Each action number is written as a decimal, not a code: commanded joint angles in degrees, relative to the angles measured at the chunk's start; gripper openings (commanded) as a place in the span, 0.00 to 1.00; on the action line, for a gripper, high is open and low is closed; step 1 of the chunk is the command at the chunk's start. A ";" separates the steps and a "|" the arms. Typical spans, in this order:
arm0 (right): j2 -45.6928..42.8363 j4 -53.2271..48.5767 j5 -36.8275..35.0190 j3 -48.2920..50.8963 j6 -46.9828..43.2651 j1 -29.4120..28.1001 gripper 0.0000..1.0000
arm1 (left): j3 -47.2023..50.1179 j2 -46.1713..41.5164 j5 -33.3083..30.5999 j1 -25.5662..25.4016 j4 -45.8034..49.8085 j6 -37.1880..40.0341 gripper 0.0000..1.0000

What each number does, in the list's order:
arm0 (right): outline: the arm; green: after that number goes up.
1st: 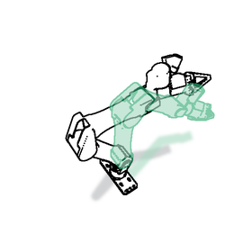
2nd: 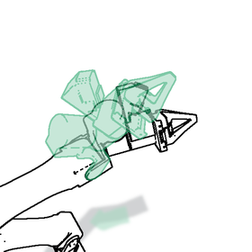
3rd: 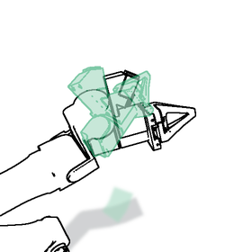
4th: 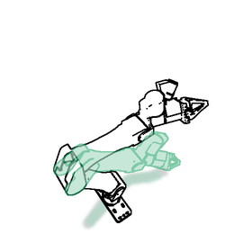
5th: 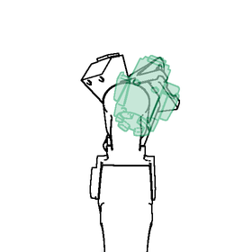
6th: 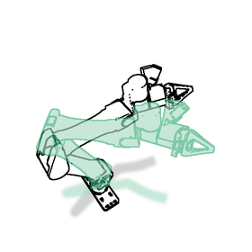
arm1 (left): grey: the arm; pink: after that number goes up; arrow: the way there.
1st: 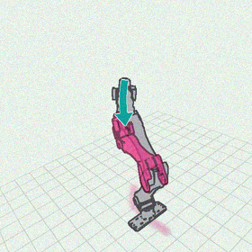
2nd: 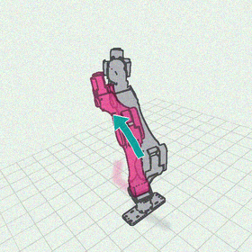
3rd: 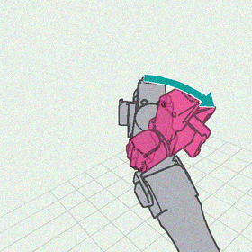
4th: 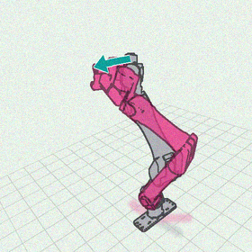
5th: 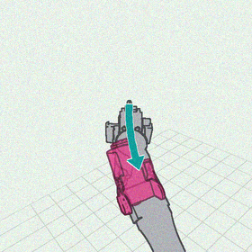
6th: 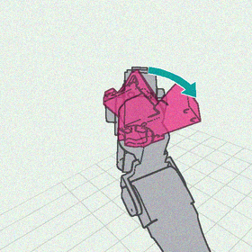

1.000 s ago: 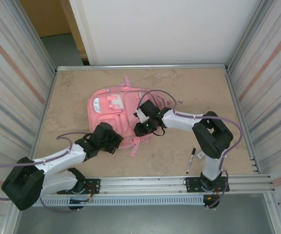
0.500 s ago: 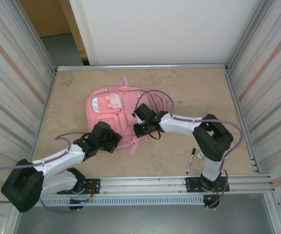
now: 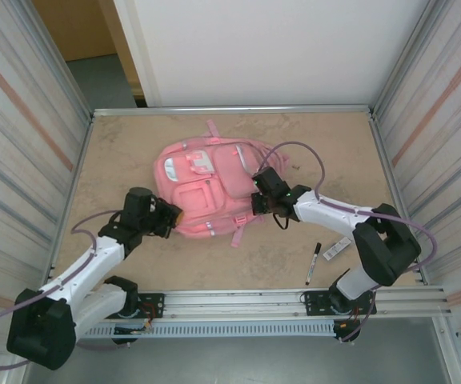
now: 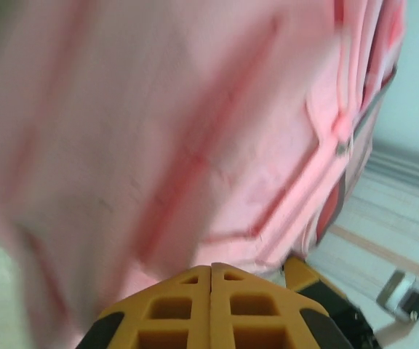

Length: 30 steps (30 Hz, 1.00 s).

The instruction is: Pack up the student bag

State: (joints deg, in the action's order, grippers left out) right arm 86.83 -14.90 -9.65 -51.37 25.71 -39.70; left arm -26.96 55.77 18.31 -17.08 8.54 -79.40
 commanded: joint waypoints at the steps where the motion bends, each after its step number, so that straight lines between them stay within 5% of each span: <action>1: -6.51 -0.42 -0.14 1.68 -3.21 0.41 0.00 | -1.68 2.51 4.86 4.70 3.87 7.59 0.00; 4: -9.82 1.52 4.24 1.60 -2.14 -1.93 0.00 | -3.94 5.15 8.90 4.80 3.07 10.93 0.07; 6: -10.30 -0.11 2.81 -0.91 -2.22 -5.26 0.00 | -5.73 4.57 9.76 3.84 3.47 13.69 0.45; 10: -10.46 -2.05 -2.39 -5.26 -1.82 -10.71 0.00 | -14.35 -1.20 -4.68 -3.25 17.04 23.73 0.70; 13: -10.05 -4.98 -2.48 -8.78 0.68 -11.17 0.00 | -20.13 -1.73 -9.68 -7.98 24.80 24.75 0.79; 14: -9.99 -5.61 -2.74 -9.39 1.19 -11.18 0.00 | -20.99 -1.67 -11.28 -10.00 25.73 24.00 0.96; 20: -8.32 -9.31 0.94 -13.29 2.88 -11.09 0.00 | -24.19 3.61 -22.21 -24.03 25.96 24.62 0.99; 23: -9.30 -7.42 1.32 -11.99 3.59 -11.04 0.00 | -21.71 7.07 -17.04 -24.65 19.37 24.38 0.99; 26: -8.23 -8.75 1.32 -12.65 5.56 -9.98 0.00 | -20.25 9.21 -14.64 -24.54 16.51 16.30 0.99; 30: -7.42 -6.08 4.15 -11.40 7.82 -10.42 0.00 | -18.84 9.66 -19.91 -25.36 15.74 10.31 0.95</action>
State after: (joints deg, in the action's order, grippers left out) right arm 79.50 -24.49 -7.46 -61.28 30.15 -49.95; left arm -46.59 65.87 2.37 -42.00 26.57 -63.31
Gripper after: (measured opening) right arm 0.045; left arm 0.958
